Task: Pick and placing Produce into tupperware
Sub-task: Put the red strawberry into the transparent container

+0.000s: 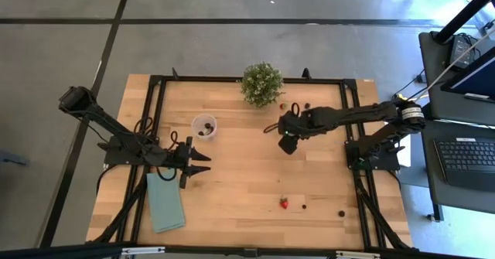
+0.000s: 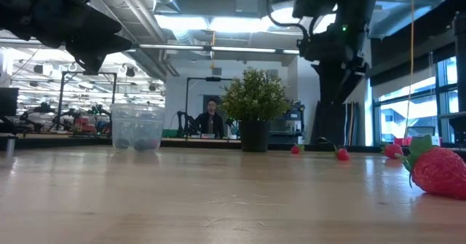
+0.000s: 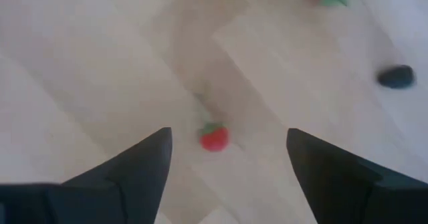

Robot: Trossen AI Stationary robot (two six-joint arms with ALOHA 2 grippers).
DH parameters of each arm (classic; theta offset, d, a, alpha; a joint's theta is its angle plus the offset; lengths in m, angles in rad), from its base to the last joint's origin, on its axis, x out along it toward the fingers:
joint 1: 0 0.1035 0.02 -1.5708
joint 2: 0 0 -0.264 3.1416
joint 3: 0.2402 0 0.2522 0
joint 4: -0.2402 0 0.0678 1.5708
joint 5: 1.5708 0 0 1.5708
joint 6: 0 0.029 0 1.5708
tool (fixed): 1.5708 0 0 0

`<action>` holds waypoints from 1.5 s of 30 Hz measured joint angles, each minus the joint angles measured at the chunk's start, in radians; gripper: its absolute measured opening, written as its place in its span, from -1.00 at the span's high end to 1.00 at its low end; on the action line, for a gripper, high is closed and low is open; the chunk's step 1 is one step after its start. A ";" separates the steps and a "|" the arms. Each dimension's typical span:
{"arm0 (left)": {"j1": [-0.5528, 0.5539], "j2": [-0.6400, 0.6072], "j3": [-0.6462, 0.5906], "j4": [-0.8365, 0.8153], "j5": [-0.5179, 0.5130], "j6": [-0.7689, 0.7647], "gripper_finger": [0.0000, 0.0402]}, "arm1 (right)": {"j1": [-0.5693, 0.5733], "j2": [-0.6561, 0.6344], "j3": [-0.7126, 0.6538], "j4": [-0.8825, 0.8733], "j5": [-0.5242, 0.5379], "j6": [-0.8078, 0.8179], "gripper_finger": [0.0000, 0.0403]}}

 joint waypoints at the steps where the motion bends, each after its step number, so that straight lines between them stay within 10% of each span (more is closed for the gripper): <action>1: 0.000 0.000 0.000 0.000 0.000 0.000 0.27 | -0.009 0.000 0.000 -0.006 0.001 -0.008 -0.49; 45: 0.000 0.000 0.000 -0.001 0.000 -0.025 0.25 | -0.097 0.179 -0.180 0.239 -0.246 -0.182 -0.46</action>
